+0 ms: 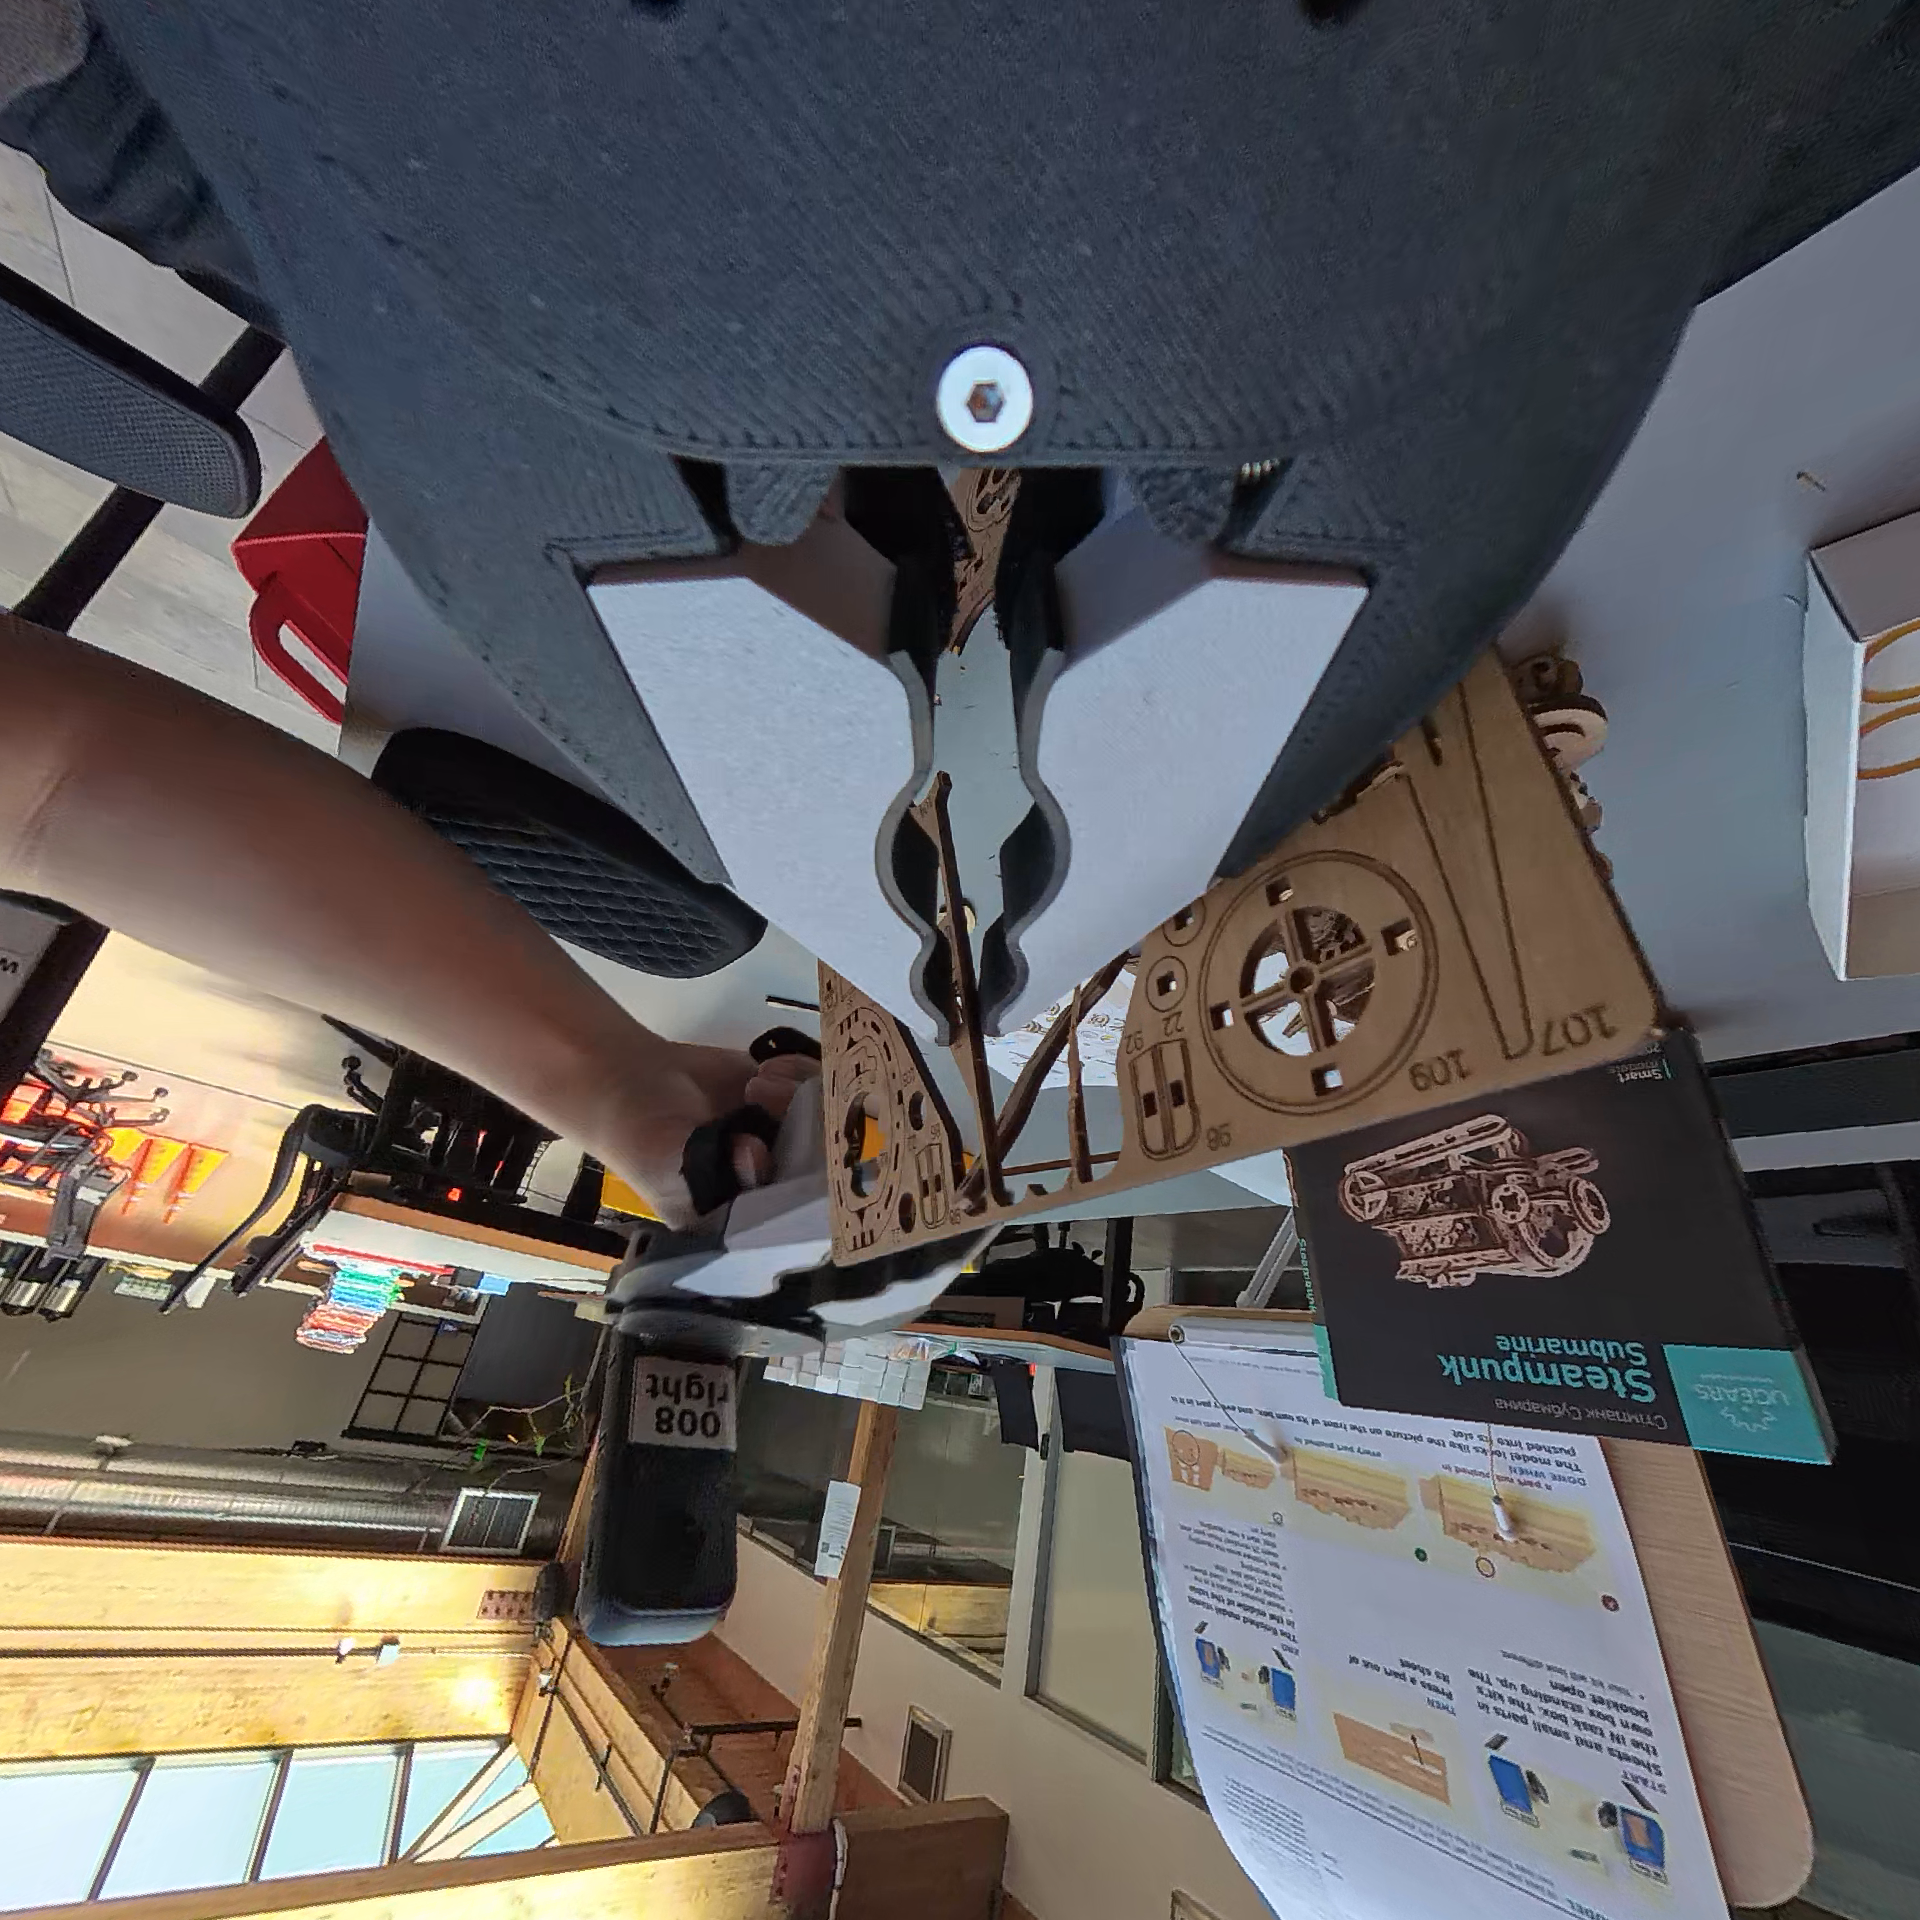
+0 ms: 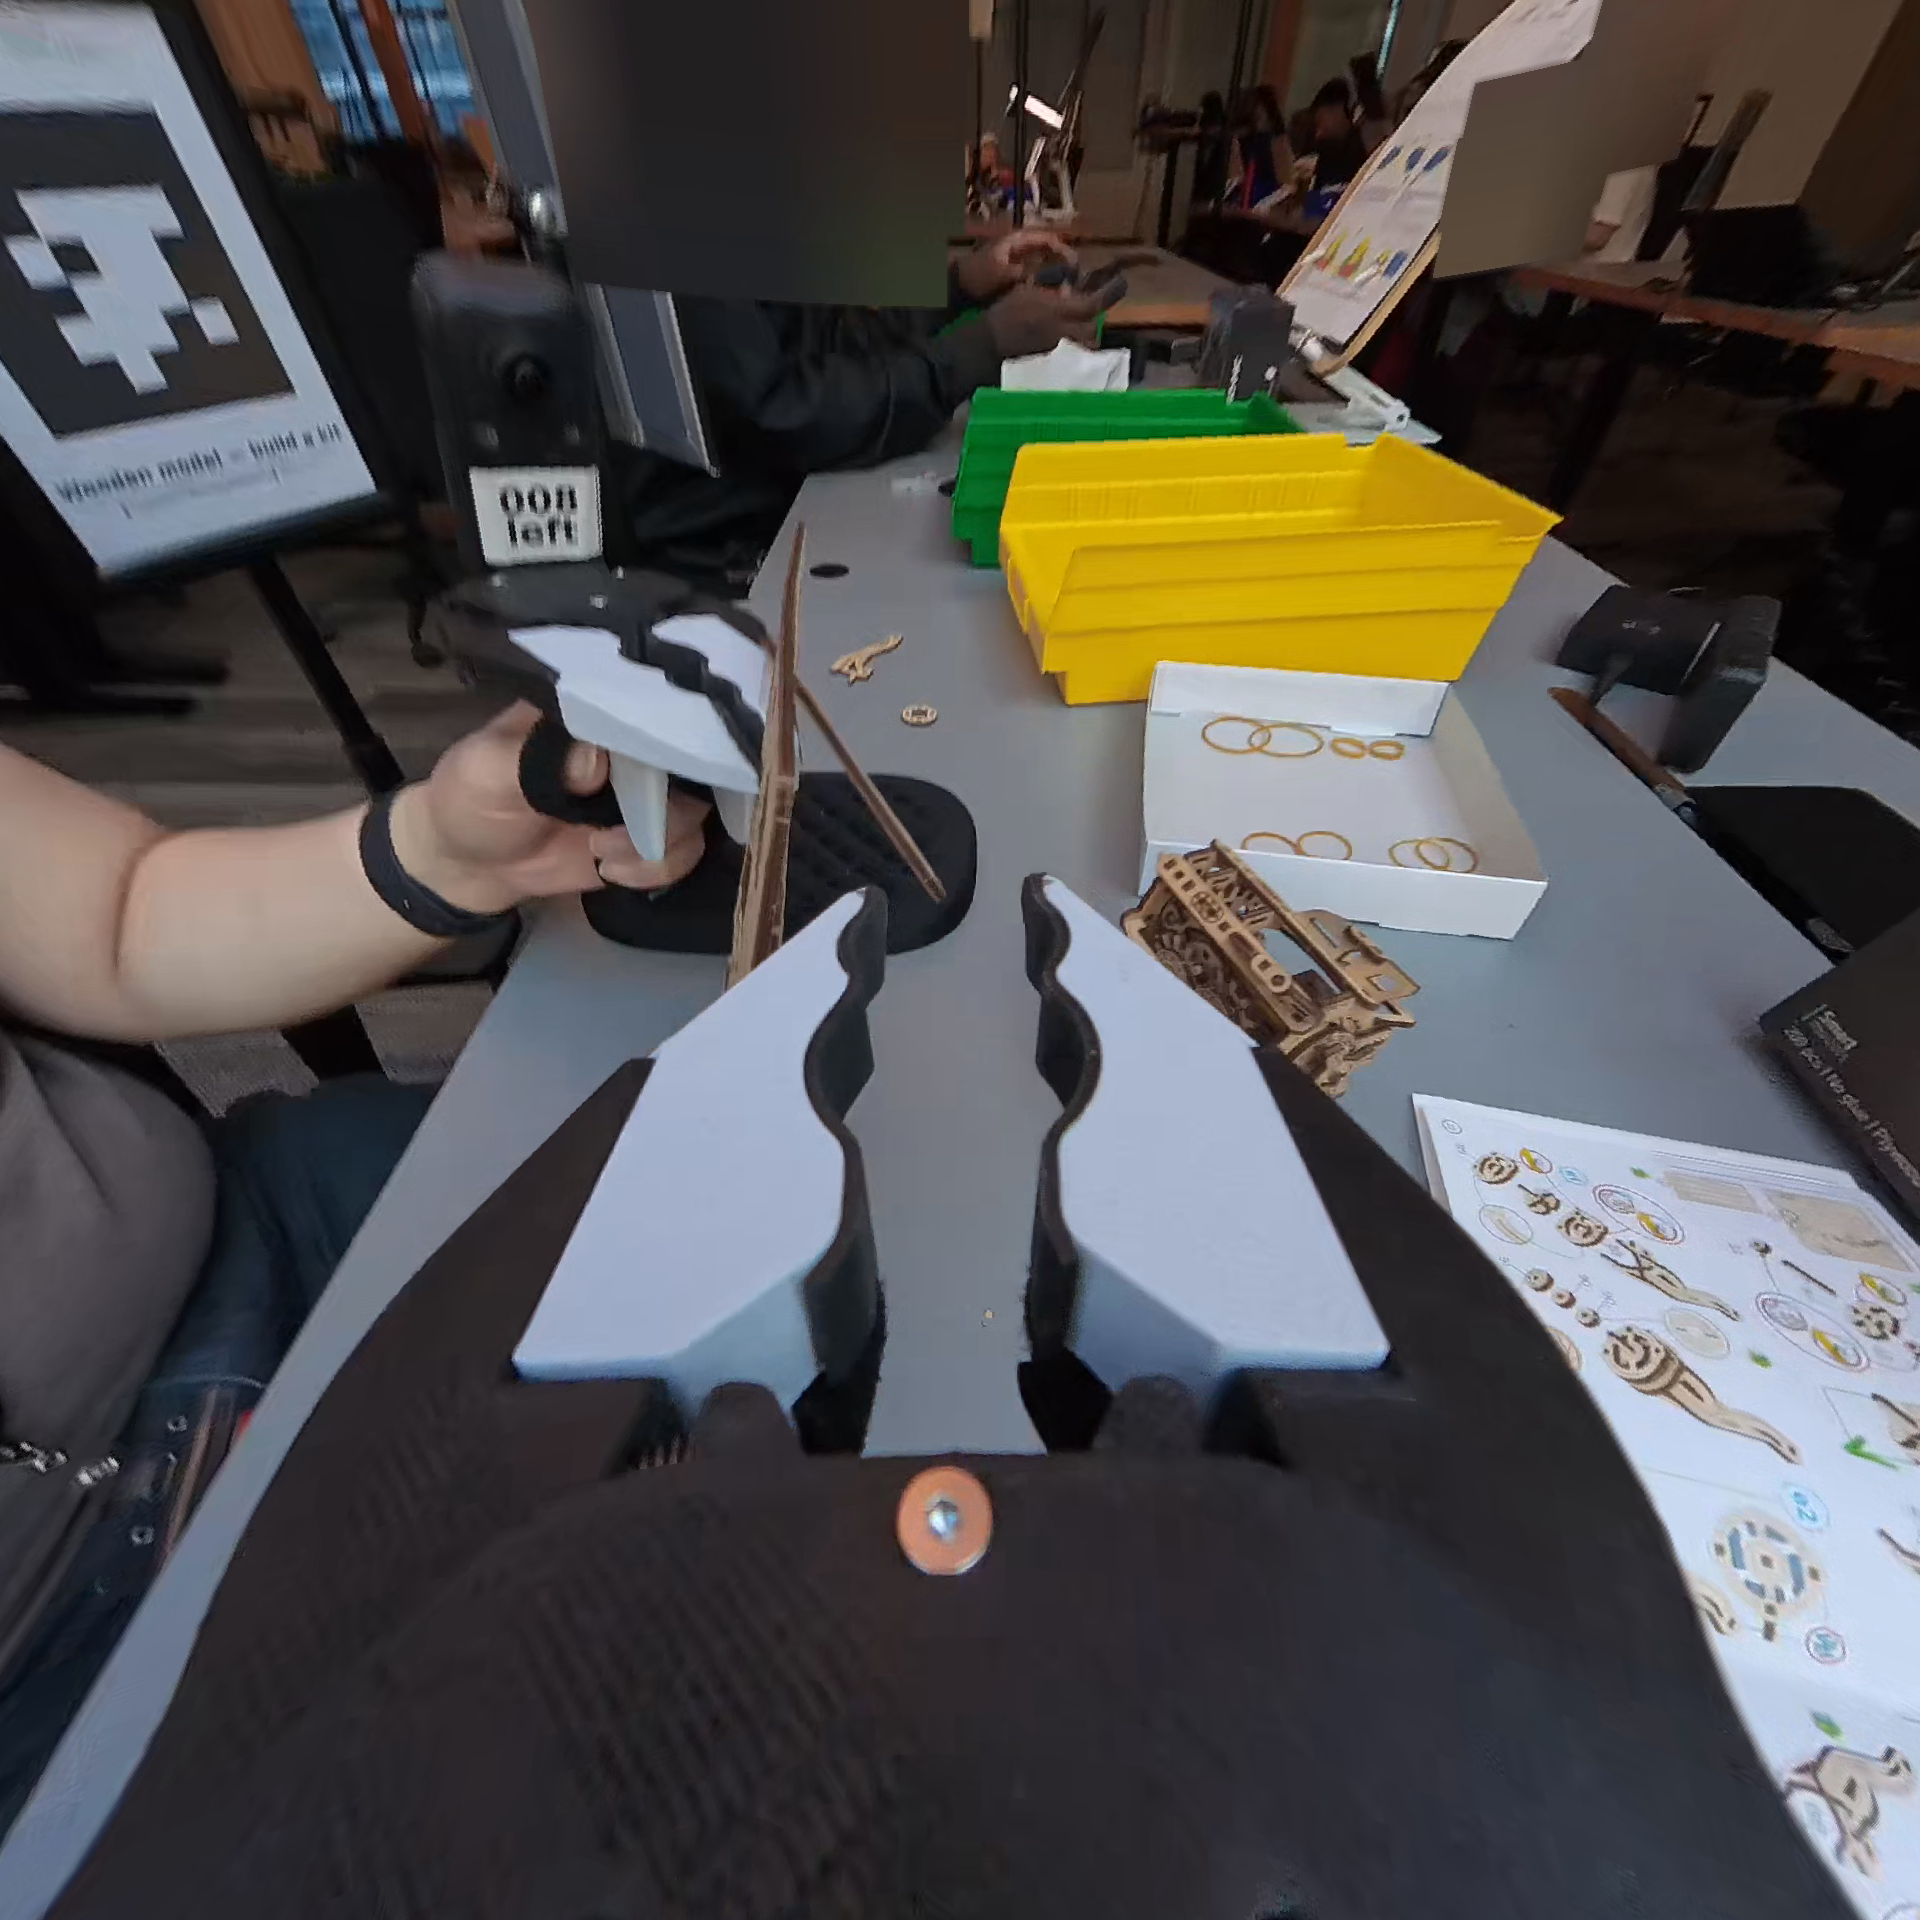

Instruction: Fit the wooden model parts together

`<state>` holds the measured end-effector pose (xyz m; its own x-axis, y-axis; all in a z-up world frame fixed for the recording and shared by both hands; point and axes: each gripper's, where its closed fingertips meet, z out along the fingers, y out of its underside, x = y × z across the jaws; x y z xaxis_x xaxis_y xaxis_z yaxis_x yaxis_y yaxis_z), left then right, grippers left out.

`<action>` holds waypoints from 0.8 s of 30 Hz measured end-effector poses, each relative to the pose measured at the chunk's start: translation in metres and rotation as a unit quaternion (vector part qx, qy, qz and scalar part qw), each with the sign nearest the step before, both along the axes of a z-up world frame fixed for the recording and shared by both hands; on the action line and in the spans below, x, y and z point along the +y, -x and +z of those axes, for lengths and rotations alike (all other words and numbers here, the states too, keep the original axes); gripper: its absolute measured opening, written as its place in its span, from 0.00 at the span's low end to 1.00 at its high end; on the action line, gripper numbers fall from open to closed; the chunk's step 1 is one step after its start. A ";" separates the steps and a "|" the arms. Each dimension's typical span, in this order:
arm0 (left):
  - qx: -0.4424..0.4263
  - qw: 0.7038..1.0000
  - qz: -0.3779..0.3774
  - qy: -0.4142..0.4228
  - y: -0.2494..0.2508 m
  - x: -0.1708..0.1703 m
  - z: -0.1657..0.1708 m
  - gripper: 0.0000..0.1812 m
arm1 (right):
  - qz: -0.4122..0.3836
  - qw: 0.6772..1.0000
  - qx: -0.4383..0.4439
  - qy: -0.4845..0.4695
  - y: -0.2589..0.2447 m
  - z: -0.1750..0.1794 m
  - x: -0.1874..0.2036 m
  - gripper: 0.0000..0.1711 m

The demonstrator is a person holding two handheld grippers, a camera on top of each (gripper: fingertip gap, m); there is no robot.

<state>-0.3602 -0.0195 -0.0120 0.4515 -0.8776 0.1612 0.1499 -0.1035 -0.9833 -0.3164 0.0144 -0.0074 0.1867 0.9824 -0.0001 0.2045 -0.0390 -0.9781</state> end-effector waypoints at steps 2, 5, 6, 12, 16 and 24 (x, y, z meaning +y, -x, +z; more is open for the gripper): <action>0.001 1.000 -0.005 -0.001 -0.001 -0.001 -0.001 0.01 | 0.017 0.999 -0.034 -0.031 0.015 -0.015 -0.005 0.15; -0.001 1.000 -0.026 -0.009 -0.005 -0.006 0.001 0.01 | 0.045 0.998 -0.020 -0.036 0.031 -0.016 -0.009 0.09; 0.001 0.999 -0.030 -0.013 -0.006 -0.008 0.001 0.01 | 0.056 0.998 -0.012 -0.029 0.036 -0.016 -0.011 0.08; 0.007 0.998 -0.052 -0.025 -0.009 -0.013 0.001 0.01 | 0.099 0.994 -0.008 -0.037 0.034 -0.017 -0.026 0.01; -0.001 0.997 -0.069 -0.027 -0.013 -0.020 -0.001 0.02 | 0.116 0.993 -0.011 -0.032 0.029 -0.021 -0.031 0.01; 0.001 0.999 -0.045 -0.008 0.013 -0.026 0.026 0.05 | 0.099 0.994 -0.013 -0.047 0.025 -0.021 -0.030 0.01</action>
<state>-0.3727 -0.0456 0.0135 0.3714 -0.9170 0.1453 0.1383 -0.1000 -0.9853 -0.3419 -0.0156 -0.0281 -0.0115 0.9954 0.0948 0.2249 0.0950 -0.9697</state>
